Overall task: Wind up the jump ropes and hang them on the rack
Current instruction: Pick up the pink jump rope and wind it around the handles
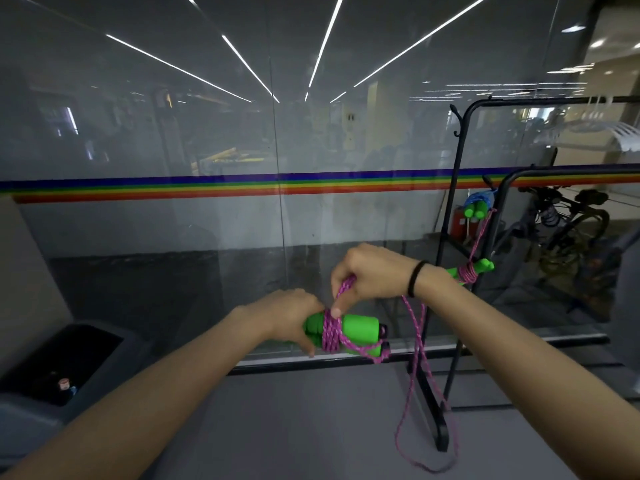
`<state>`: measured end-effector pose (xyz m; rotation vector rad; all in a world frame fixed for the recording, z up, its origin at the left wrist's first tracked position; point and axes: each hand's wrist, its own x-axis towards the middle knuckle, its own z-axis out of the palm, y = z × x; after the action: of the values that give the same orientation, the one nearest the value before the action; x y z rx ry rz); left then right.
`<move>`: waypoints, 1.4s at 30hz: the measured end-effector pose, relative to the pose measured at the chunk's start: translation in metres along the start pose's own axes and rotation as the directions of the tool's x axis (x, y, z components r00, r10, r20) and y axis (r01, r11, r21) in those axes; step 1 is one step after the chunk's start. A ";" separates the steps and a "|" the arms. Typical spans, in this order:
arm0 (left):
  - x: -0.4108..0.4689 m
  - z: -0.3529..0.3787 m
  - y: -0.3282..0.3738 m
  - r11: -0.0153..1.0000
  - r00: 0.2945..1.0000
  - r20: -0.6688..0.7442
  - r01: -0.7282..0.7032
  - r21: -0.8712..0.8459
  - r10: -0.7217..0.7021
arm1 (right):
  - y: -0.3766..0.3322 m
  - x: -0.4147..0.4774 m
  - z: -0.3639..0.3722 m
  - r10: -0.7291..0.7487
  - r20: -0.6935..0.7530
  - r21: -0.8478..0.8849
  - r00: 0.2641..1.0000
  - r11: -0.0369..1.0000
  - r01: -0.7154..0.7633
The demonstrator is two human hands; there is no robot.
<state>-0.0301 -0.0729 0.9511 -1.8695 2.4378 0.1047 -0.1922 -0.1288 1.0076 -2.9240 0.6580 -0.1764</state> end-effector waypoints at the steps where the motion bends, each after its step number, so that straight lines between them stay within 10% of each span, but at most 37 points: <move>1: -0.001 -0.002 0.001 0.999 0.999 -0.001 -0.043 -0.009 0.043 | 0.006 0.003 0.001 -0.013 0.007 0.153 1.000 0.988 0.012; 5: -0.008 -0.001 -0.003 0.948 0.979 -0.173 -0.154 -0.277 0.109 | 0.027 0.005 0.020 -0.029 -0.028 0.683 0.999 0.729 0.041; 9: -0.010 0.009 0.003 0.617 0.926 -0.368 -0.241 -0.749 -0.085 | 0.037 0.002 0.050 0.144 -0.134 0.930 0.981 0.361 0.074; 13: -0.002 0.004 0.004 0.324 0.860 -0.353 -0.236 -0.916 -0.368 | 0.036 0.003 0.070 0.201 -0.070 0.910 0.977 0.414 -0.020; 17: 0.003 0.004 -0.003 0.497 0.754 -0.392 -0.100 -0.862 -0.528 | 0.025 -0.003 0.061 0.217 -0.118 0.514 0.969 0.848 -0.128; 20: 0.006 0.006 -0.006 0.709 0.709 -0.461 0.078 -0.701 -0.533 | 0.011 -0.008 0.051 0.144 0.022 0.139 0.989 0.980 -0.145; 27: 0.006 0.013 0.001 0.973 0.983 -0.088 0.142 -0.184 -0.160 | -0.010 -0.010 0.009 0.030 0.152 -0.150 0.988 0.989 -0.007; 32: 0.002 0.007 0.014 0.994 0.995 0.032 -0.097 0.051 0.096 | 0.005 0.006 -0.003 -0.081 0.094 0.039 0.992 0.996 0.078; 36: -0.002 0.004 0.006 0.932 0.973 -0.081 -0.232 -0.280 0.218 | 0.035 0.016 0.013 -0.018 0.002 0.437 1.000 0.899 0.015; 42: -0.003 0.006 -0.007 0.582 0.933 -0.357 -0.261 -0.770 -0.053 | 0.061 0.007 0.039 0.109 -0.111 0.823 0.988 0.567 0.030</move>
<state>-0.0229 -0.0714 0.9450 -2.1497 3.0607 1.2162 -0.2058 -0.1823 0.9595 -1.9733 0.4657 -0.5429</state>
